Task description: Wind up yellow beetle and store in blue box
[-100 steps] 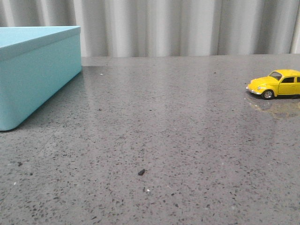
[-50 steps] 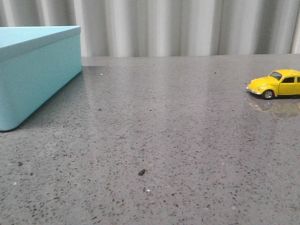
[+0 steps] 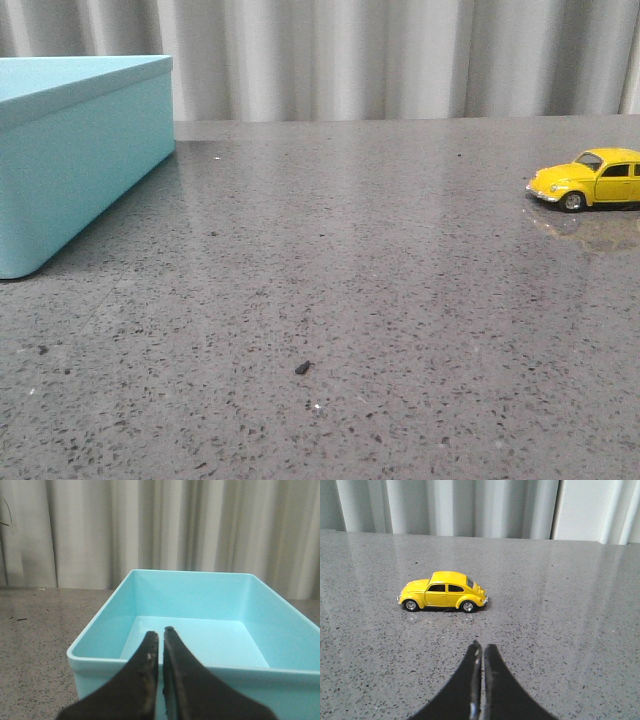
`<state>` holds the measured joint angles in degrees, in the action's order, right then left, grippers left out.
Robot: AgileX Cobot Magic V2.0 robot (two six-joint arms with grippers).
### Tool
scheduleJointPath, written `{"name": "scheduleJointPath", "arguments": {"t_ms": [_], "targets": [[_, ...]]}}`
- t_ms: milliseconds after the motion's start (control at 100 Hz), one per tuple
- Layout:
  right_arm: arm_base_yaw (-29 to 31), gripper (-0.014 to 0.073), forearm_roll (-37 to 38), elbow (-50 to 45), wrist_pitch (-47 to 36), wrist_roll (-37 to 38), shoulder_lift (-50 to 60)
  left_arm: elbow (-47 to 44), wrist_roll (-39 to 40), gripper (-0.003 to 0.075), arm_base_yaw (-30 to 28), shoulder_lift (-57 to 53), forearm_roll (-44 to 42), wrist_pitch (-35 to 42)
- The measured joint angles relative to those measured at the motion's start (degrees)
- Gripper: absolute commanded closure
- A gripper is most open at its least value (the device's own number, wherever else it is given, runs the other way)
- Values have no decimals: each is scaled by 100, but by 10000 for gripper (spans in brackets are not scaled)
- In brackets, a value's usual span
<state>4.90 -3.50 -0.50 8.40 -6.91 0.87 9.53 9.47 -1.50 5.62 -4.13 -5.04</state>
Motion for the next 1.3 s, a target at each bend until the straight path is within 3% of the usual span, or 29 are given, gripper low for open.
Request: {"name": "scheduleJointPath", "arguments": {"t_ms": [550, 1100, 1300], "targets": [[0, 654, -10, 47, -128, 0, -32, 0, 0, 741, 0, 0, 0, 0], [0, 654, -10, 1355, 100, 0, -1785, 0, 0, 741, 0, 0, 0, 0], [0, 654, -20, 1466, -311, 0, -2031, 0, 0, 741, 0, 0, 0, 0]]}}
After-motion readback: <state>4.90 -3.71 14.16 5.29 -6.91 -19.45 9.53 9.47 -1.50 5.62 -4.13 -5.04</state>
